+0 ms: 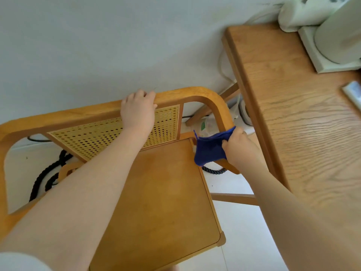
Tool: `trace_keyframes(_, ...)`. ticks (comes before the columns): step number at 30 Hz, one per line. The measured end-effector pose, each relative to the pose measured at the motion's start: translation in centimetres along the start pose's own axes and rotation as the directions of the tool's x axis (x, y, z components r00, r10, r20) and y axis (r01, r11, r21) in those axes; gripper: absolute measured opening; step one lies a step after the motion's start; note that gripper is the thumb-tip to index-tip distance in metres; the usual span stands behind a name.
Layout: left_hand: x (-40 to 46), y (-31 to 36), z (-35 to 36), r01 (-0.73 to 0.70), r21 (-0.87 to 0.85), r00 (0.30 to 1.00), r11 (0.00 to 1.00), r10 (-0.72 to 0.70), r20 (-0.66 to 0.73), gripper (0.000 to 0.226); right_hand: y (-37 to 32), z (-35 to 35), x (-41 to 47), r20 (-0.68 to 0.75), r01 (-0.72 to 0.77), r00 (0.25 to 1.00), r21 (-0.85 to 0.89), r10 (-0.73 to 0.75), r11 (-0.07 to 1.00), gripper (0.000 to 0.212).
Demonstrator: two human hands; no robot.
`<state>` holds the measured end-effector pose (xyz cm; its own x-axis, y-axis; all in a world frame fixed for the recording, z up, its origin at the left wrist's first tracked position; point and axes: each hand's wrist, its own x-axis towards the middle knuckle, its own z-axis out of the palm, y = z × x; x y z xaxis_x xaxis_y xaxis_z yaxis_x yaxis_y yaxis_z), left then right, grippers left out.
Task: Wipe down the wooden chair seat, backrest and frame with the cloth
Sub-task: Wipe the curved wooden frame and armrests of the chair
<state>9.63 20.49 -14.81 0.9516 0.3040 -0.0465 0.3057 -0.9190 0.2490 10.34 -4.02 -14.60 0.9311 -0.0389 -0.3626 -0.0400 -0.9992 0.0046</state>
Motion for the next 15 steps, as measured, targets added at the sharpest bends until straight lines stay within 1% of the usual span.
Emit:
trace_keyframes(3,-0.5,-0.3,0.6,-0.012,-0.024,1.000,1.000,0.011,-0.028,0.038,0.1,0.6,-0.2,0.009,-0.047,0.999,-0.056,0.048,0.997,0.039)
trace_keyframes(6,-1.0,-0.6,1.2,-0.065,0.006,0.998,0.998,0.065,-0.007,0.048,-1.1,0.3,1.7,0.003,-0.084,0.996,0.014,0.084,0.996,0.034)
trace_keyframes(9,-1.1,-0.7,1.2,-0.080,0.045,0.997,0.996,0.080,0.006,0.054,-2.7,-0.4,3.6,-0.070,-0.020,0.997,0.061,0.024,0.998,0.038)
trace_keyframes(11,-1.1,-0.7,1.3,-0.079,0.068,0.997,0.995,0.079,0.007,0.057,-3.5,-0.7,4.3,-0.119,0.000,0.993,0.098,0.012,0.995,0.038)
trace_keyframes(15,-1.3,-0.5,1.6,-0.093,0.156,0.995,0.983,0.084,0.059,0.068,-3.2,-0.7,4.4,-0.149,0.038,0.989,0.143,-0.017,0.989,0.039)
